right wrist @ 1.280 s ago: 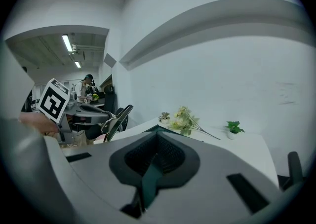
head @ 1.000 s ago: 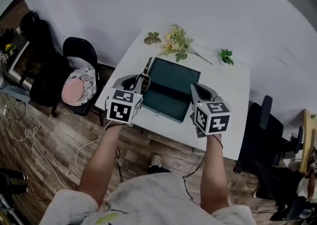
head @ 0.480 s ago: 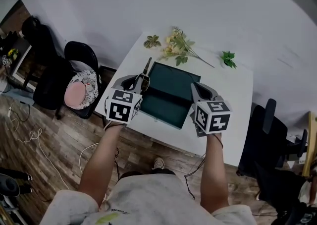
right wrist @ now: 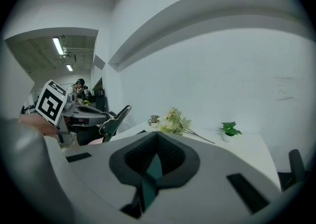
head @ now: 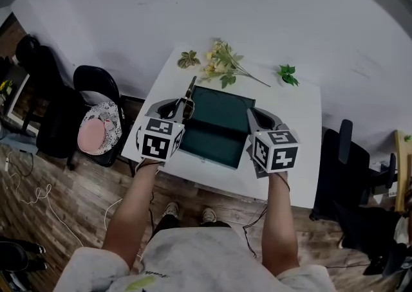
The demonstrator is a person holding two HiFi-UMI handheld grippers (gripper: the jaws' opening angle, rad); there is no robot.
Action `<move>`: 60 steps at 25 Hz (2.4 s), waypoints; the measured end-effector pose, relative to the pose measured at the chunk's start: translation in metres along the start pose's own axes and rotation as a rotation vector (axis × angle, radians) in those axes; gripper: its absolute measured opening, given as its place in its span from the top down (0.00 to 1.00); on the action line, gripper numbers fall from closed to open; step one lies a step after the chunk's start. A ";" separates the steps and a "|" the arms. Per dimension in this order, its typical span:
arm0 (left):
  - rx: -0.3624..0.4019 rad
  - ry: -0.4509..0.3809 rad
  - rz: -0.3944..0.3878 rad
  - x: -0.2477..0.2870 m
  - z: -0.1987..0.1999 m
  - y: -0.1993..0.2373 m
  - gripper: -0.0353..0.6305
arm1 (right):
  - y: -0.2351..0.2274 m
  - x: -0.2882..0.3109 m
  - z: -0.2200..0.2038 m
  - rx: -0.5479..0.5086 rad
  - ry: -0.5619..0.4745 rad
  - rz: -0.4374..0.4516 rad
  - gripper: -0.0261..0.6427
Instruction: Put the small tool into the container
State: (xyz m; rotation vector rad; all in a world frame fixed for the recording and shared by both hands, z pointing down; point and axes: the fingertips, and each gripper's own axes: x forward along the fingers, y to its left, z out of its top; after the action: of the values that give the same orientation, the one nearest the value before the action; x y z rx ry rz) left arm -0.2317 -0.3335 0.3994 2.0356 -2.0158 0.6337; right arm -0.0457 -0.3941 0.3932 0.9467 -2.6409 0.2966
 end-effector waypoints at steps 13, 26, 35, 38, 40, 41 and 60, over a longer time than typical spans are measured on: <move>0.076 -0.044 -0.194 -0.003 -0.001 0.024 0.95 | 0.042 -0.014 0.006 0.025 -0.019 -0.201 0.95; 0.199 -0.073 -0.383 0.003 -0.002 0.017 0.95 | 0.071 -0.034 -0.001 0.071 -0.025 -0.380 0.95; 0.261 -0.083 -0.474 0.000 -0.007 -0.002 0.95 | 0.082 -0.052 -0.012 0.073 -0.010 -0.460 0.95; 0.275 -0.088 -0.498 -0.001 -0.008 -0.010 0.95 | 0.081 -0.059 -0.013 0.080 -0.018 -0.484 0.95; 0.285 -0.092 -0.506 -0.001 -0.008 -0.012 0.95 | 0.082 -0.061 -0.013 0.084 -0.023 -0.494 0.95; 0.291 -0.092 -0.508 -0.001 -0.008 -0.013 0.95 | 0.082 -0.062 -0.013 0.083 -0.024 -0.497 0.95; 0.544 -0.051 -0.577 -0.001 -0.017 -0.049 0.95 | 0.084 -0.073 -0.029 0.107 -0.024 -0.508 0.95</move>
State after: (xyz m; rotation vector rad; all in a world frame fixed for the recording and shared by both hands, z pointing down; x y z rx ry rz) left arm -0.1858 -0.3231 0.4212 2.7833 -1.2349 1.0754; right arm -0.0399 -0.2790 0.3865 1.6129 -2.3147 0.3021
